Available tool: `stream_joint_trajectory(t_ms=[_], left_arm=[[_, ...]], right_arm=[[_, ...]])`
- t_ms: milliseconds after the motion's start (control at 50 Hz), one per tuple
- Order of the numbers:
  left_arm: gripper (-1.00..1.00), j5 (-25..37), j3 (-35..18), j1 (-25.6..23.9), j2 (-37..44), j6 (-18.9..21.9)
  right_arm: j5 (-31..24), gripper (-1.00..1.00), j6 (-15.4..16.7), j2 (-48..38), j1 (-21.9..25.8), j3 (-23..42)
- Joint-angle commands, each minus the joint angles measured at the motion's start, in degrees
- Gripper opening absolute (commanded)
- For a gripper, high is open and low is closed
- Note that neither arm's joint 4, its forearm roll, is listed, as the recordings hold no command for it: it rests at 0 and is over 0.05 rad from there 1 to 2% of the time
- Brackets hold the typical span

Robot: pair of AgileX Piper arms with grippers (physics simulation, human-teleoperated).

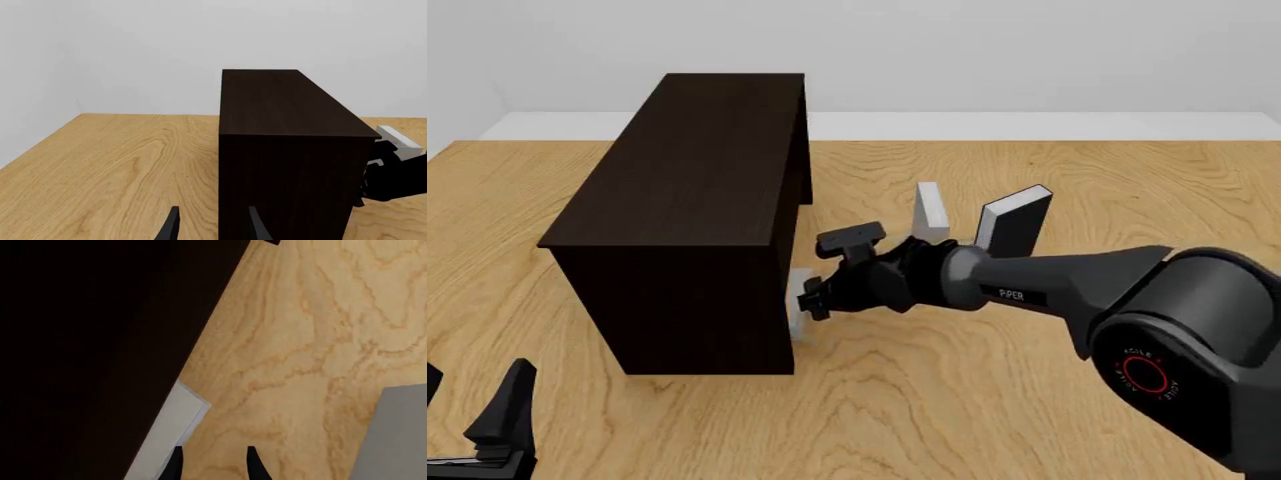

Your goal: Pick up the book on the right and place it under the cabinet shelf.

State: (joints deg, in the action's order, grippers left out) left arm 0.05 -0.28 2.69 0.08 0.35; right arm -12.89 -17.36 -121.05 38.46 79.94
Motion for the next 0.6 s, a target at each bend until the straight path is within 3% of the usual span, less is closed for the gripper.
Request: stream_joint_trajectory(t_ms=[20,340,600], left_arm=[[1.00,0.1,0.1,-1.0,0.0,0.0],[1.00,0.2,0.0,-1.0,0.0,-0.1],[1.00,0.3,-0.1,-1.0,0.0,-0.1]], right_arm=[[4.0,1.00,0.8,-2.2,2.2,1.6],[4.9,1.00,2.2,-0.4,-1.9,-0.7],[6.9,1.00,2.0,4.4,-1.9,-6.6]])
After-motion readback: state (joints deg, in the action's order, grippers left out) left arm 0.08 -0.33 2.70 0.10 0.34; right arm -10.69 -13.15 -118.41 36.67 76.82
